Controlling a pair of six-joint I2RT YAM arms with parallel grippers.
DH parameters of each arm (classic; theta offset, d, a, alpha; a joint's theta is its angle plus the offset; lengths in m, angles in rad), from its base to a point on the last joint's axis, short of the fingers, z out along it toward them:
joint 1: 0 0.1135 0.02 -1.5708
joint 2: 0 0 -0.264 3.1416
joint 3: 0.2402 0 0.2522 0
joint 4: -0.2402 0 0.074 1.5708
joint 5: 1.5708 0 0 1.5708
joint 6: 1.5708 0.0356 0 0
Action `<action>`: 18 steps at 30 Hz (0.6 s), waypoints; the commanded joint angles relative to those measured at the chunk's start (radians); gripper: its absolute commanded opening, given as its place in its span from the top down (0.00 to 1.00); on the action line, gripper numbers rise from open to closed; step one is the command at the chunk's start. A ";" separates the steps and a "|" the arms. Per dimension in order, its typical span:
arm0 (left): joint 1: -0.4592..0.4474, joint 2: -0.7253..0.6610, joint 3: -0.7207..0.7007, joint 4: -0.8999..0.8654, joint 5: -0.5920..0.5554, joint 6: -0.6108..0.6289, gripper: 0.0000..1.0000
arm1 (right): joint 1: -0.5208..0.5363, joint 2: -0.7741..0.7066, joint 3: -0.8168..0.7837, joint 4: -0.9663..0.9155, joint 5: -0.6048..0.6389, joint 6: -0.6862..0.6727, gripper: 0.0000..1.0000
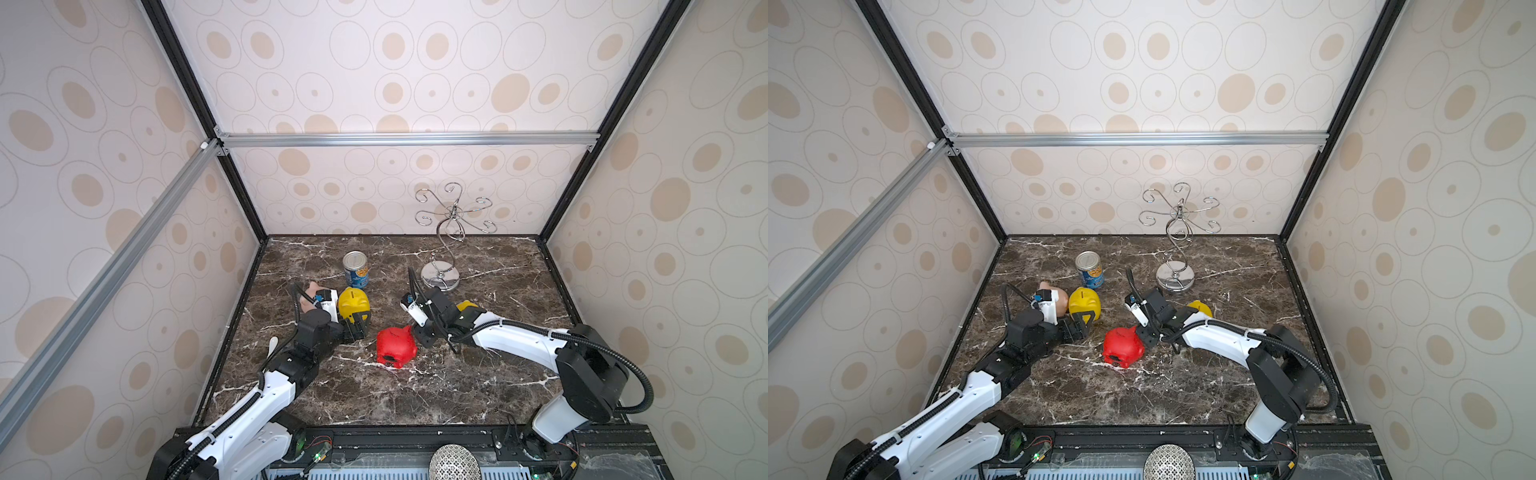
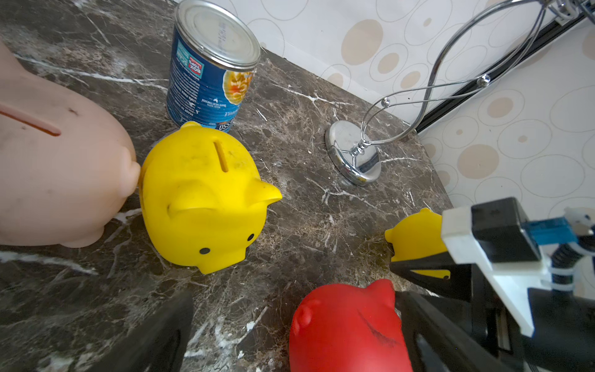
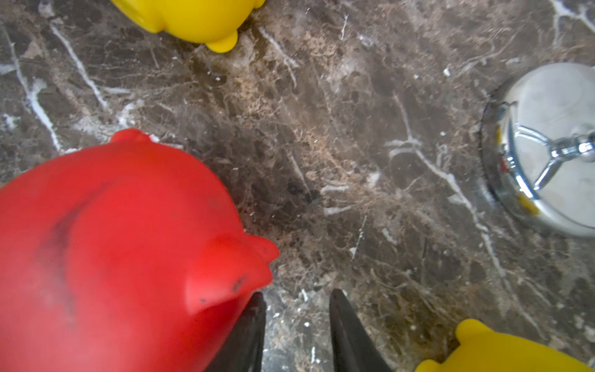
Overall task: Open piggy banks
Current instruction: Adjust the piggy bank at the center of the board.
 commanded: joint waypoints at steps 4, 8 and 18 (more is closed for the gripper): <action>-0.021 0.016 0.037 -0.018 0.033 0.029 0.00 | -0.019 -0.047 0.049 -0.087 0.044 -0.007 0.53; -0.047 0.045 0.054 -0.021 0.048 0.039 0.00 | -0.019 -0.100 0.031 -0.128 0.045 0.035 0.50; -0.157 0.148 0.079 0.034 0.082 -0.036 0.00 | -0.015 -0.191 -0.145 -0.070 -0.205 0.226 0.49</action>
